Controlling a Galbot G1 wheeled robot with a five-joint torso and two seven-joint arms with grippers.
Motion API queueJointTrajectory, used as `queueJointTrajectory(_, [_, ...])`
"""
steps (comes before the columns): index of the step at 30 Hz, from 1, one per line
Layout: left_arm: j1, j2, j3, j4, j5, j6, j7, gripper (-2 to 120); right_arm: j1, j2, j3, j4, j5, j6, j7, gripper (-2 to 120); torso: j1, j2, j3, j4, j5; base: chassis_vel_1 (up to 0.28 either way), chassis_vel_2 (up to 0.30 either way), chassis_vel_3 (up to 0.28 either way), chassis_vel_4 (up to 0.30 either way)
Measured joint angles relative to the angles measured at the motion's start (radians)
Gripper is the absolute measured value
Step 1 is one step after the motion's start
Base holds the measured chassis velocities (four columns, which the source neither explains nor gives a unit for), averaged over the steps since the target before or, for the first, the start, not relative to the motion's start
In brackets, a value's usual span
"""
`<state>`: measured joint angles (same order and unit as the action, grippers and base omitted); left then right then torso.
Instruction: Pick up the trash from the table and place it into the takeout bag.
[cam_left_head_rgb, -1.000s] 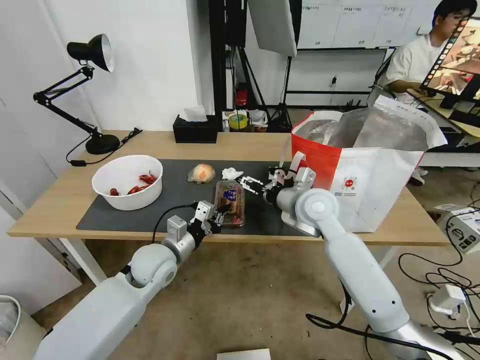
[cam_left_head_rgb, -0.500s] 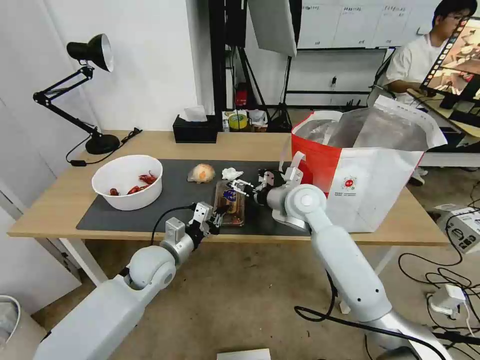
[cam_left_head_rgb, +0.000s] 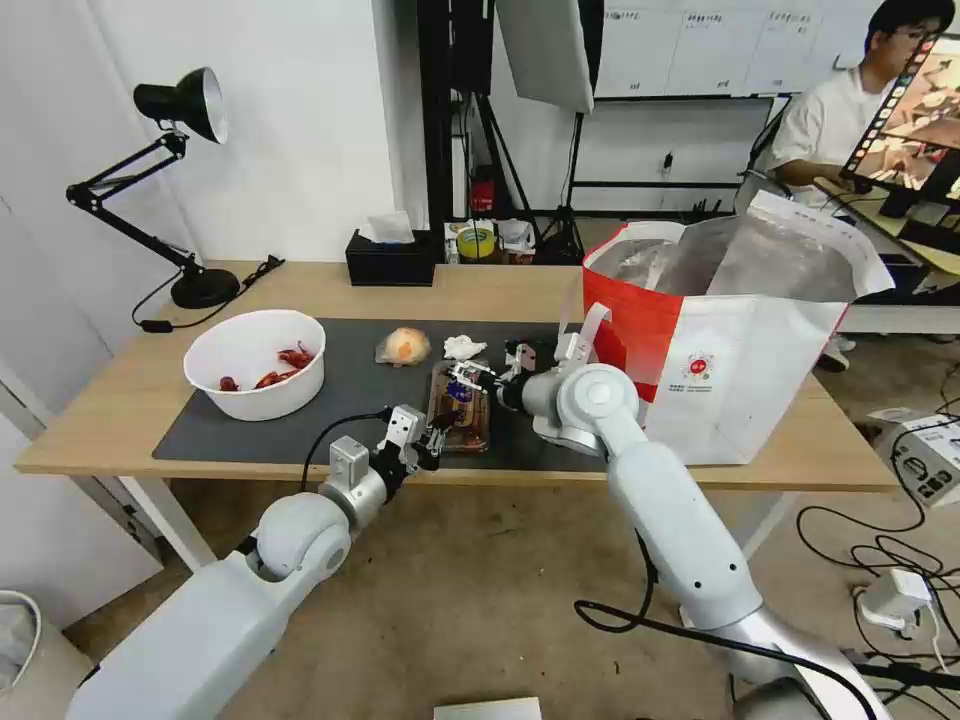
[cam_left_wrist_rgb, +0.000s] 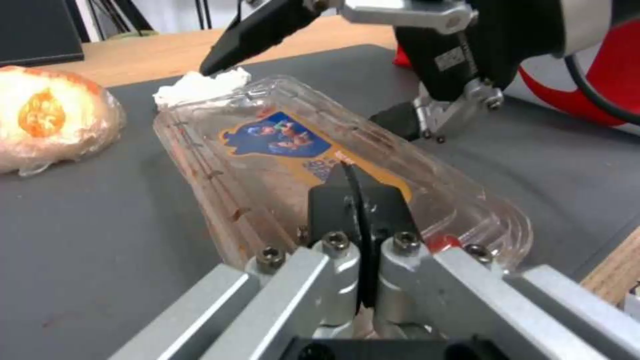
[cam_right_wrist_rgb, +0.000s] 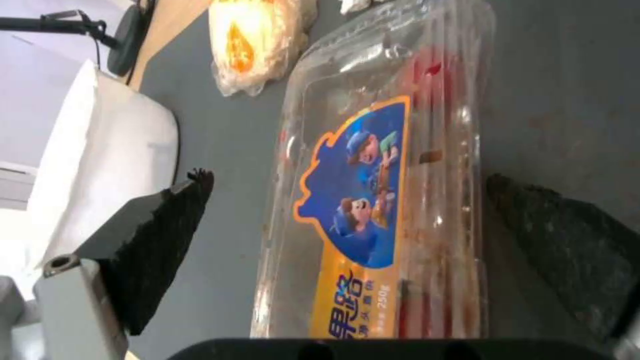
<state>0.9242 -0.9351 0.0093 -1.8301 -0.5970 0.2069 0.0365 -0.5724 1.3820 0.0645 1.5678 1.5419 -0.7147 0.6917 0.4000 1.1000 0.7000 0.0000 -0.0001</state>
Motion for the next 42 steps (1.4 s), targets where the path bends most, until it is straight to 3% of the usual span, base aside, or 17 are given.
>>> queueJointTrajectory(31, [0.024, -0.014, -0.001, -0.001, 0.016, -0.017, 0.000, 0, 0.015, 0.033, -0.006, -0.051, 0.015, -0.006, -0.015, 100, 0.000, 0.000, 0.000, 0.0000, 0.0000, 0.000, 0.000, 0.000, 0.000])
queueJointTrajectory(42, [0.023, -0.018, -0.001, 0.000, 0.018, -0.021, 0.000, 0, 0.029, 0.021, -0.018, -0.053, 0.013, -0.007, -0.012, 83, 0.000, 0.000, 0.000, 0.0001, 0.0001, 0.000, 0.000, 0.000, 0.000])
